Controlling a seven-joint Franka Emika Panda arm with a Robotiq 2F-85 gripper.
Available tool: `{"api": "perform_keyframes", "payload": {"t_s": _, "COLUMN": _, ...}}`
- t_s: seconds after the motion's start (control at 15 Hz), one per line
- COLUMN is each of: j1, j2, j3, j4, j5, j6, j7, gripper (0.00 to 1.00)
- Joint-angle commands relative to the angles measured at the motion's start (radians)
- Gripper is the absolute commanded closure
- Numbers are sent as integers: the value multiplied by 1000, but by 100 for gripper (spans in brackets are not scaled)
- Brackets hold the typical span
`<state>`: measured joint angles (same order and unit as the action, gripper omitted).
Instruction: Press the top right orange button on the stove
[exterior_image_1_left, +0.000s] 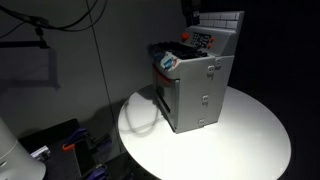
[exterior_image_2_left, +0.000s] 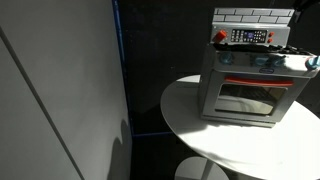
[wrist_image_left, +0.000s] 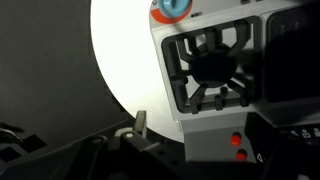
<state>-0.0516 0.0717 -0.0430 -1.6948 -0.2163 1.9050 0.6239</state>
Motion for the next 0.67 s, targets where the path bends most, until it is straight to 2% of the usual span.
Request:
{"api": "perform_keyframes", "payload": {"t_s": 0.0, "j1": 8, "j2": 1, "j3": -8, "j4": 4, "j5": 1, "j6": -3, "j7": -1, "gripper": 0}}
{"api": "perform_keyframes", "payload": {"t_s": 0.6, "j1": 5, "j2": 42, "j3": -18, "j4": 32, "j5": -2, "j6": 59, "j7": 26, "gripper": 0}}
